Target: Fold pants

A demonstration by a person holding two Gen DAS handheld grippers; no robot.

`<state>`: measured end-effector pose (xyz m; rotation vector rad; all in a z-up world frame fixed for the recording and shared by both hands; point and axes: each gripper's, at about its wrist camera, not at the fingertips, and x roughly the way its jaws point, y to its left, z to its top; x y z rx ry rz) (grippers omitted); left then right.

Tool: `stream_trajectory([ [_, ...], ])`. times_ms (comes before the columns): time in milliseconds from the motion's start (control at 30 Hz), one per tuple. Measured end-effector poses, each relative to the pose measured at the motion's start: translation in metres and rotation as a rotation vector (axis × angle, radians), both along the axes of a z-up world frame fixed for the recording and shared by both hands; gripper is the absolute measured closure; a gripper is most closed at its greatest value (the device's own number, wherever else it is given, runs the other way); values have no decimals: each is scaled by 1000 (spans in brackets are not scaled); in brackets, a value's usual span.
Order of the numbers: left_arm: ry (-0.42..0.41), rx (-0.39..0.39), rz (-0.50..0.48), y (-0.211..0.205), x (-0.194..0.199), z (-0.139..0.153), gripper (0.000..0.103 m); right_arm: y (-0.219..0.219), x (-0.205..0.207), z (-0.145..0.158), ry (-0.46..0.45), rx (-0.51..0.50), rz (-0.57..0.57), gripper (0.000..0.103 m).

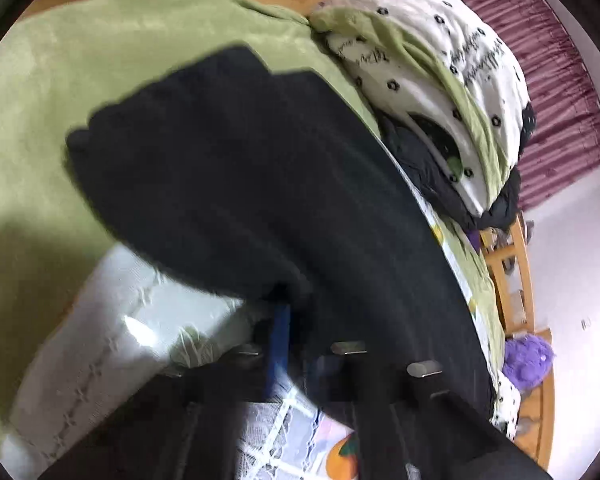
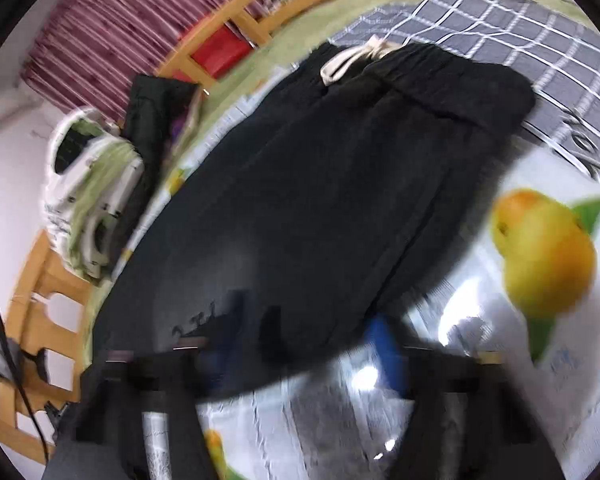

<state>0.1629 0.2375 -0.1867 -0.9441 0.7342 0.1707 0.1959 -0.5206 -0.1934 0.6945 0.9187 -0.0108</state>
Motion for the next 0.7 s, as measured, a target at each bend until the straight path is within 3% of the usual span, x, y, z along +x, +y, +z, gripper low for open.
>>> stream_trajectory([
  [67, -72, 49, -29, -2, -1, 23, 97, 4, 7, 23, -43, -24, 6, 84],
  [100, -105, 126, -47, -7, 2, 44, 97, 7, 10, 37, -73, -52, 16, 85],
  [200, -171, 255, -94, -18, 22, 85, 97, 16, 28, 82, -161, -119, 55, 86],
  [367, -185, 398, -127, -24, 89, 121, 97, 19, 101, 125, -210, -164, 86, 87],
  [533, -189, 489, -103, -24, 151, 123, 97, 19, 189, 124, -185, -178, 82, 87],
  [600, -161, 482, -98, -23, 173, 109, 97, 22, 231, 105, -121, -171, 101, 84],
  [633, -141, 461, -102, -21, 184, 100, 96, 21, 242, 95, -93, -155, 102, 79],
  [700, -97, 430, -109, -18, 202, 83, 93, 21, 259, 75, -66, -147, 88, 59],
])
